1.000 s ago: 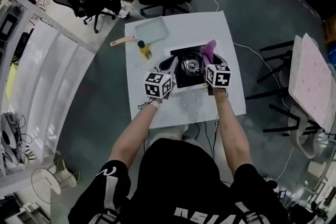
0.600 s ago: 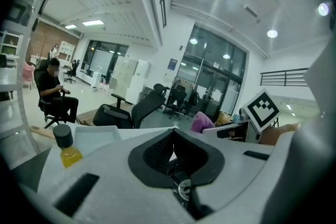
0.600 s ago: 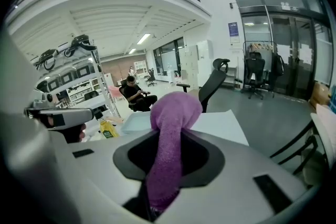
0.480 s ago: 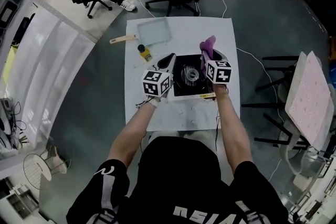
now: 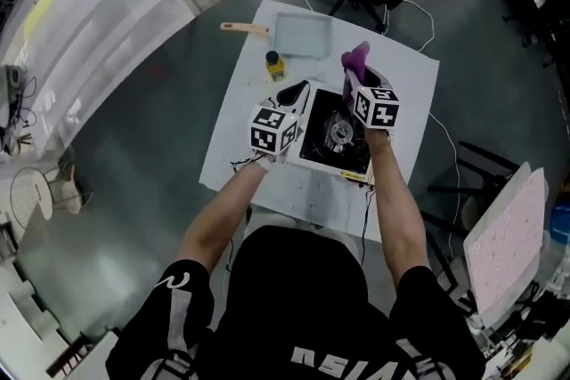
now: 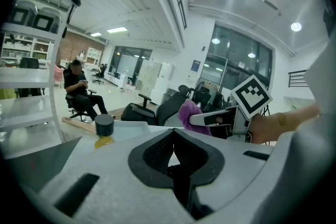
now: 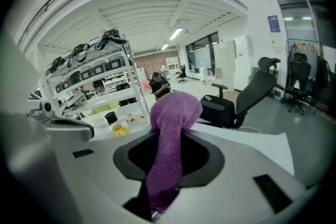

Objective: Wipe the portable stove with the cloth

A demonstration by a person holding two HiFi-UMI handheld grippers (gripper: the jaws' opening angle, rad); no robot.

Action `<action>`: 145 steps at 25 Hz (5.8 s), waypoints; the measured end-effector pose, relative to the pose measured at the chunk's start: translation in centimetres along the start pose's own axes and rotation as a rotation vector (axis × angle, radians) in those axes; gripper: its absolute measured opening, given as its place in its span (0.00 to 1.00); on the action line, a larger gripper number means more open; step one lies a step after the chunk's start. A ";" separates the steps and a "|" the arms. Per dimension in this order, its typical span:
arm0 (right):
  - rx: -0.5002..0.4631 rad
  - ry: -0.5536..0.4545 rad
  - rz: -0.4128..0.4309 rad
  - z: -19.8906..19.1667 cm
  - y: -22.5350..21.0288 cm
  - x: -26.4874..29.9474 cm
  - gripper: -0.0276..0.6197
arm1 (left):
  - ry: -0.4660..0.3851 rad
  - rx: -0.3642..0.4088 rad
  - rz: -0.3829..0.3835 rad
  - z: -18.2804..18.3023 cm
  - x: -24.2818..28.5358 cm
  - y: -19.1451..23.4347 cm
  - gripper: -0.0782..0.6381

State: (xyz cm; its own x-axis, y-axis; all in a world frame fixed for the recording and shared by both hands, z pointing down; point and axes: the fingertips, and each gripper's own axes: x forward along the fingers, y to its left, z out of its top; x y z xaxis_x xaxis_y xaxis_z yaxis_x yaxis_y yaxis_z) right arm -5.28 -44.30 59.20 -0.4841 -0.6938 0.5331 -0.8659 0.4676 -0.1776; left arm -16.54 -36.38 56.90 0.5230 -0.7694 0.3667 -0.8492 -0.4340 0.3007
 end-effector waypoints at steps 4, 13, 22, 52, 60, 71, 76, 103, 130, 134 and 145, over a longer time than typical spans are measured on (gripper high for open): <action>-0.086 0.024 0.145 0.6 2.7 3.6 0.20 | -0.024 -0.050 0.099 -0.5 -0.8 1.9 0.12; -0.147 0.070 0.296 0.3 6.6 9.2 0.20 | -0.034 -0.114 0.164 -1.7 -0.1 4.5 0.12; -0.218 0.162 0.383 -3.2 9.3 12.6 0.20 | -0.007 -0.119 0.152 -2.9 1.2 6.2 0.12; -0.137 0.186 0.197 -5.3 -5.7 4.5 0.20 | 0.039 -0.074 -0.027 -3.2 8.1 -5.3 0.12; -0.086 0.179 0.142 -6.6 -9.9 2.5 0.20 | 0.064 -0.059 -0.049 -3.8 9.2 -7.8 0.12; -0.037 0.161 0.071 -8.5 -16.0 -1.8 0.20 | 0.085 -0.012 -0.085 -4.0 10.8 -12.6 0.12; -0.005 0.148 0.034 -9.2 -19.1 -4.5 0.20 | 0.094 0.008 -0.087 -4.2 11.0 -15.1 0.12; -0.140 -0.108 0.177 -3.0 -8.9 -22.4 0.20 | -0.139 0.090 0.085 2.6 -2.0 -22.6 0.12; -0.112 -0.161 0.086 -11.1 8.6 -35.9 0.20 | -0.194 0.060 0.034 -4.9 -24.1 -22.3 0.12; -0.124 -0.148 0.105 -11.4 8.3 -36.2 0.20 | -0.206 0.046 0.059 -5.0 -24.4 -22.8 0.12; -0.117 -0.090 0.124 -14.4 4.6 -36.3 0.20 | -0.162 0.013 0.080 -8.0 -21.9 -26.1 0.12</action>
State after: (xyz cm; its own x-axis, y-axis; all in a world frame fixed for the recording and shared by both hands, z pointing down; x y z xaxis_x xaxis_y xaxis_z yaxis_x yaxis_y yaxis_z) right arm 10.09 -9.08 50.94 -0.5998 -0.6711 0.4357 -0.7811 0.6092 -0.1369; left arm -5.25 -4.42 48.04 0.4357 -0.8670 0.2419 -0.8893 -0.3731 0.2645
